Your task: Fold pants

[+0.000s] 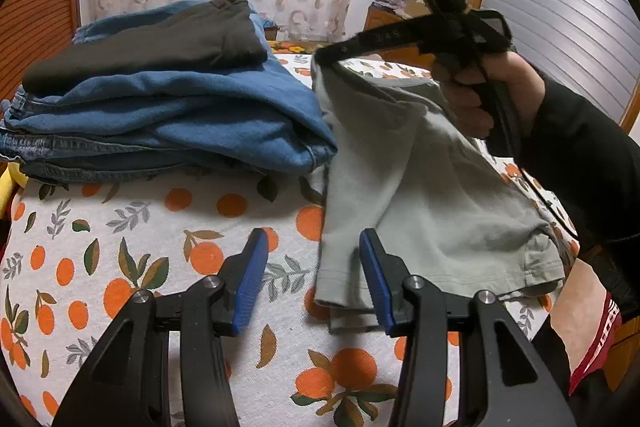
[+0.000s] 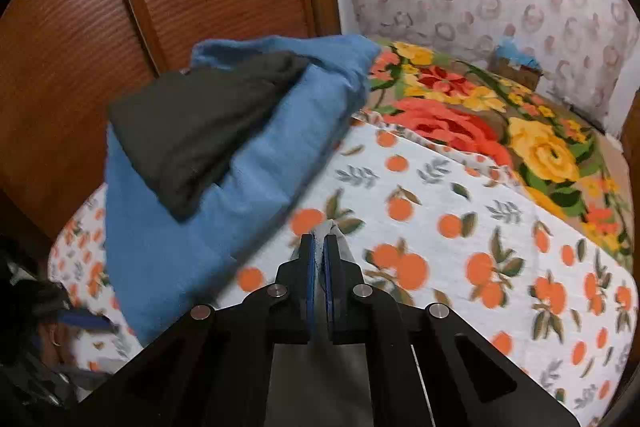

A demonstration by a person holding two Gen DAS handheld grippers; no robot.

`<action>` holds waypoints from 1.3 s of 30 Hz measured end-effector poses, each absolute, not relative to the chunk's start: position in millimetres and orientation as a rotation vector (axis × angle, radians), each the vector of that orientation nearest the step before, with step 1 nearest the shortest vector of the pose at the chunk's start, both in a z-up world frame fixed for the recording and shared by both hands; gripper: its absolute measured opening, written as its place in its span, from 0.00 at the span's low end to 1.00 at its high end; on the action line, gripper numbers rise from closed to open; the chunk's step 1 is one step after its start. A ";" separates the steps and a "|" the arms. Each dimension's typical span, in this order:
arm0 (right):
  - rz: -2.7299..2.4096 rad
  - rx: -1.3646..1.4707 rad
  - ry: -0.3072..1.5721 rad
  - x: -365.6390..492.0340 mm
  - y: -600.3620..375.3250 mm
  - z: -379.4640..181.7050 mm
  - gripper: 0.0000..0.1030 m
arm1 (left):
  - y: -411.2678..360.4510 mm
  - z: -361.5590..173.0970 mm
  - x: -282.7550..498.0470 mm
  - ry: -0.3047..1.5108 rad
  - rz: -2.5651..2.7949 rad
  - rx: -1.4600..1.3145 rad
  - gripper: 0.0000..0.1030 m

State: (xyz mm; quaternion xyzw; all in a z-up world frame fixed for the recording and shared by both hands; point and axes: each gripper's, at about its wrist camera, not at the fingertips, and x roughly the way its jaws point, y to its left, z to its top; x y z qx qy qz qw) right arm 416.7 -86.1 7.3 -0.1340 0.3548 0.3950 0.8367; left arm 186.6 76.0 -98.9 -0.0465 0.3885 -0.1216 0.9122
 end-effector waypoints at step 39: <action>0.602 -0.142 0.662 115.2 -227.3 -31.4 0.34 | 55.7 -97.6 136.2 0.790 -0.239 -0.043 0.47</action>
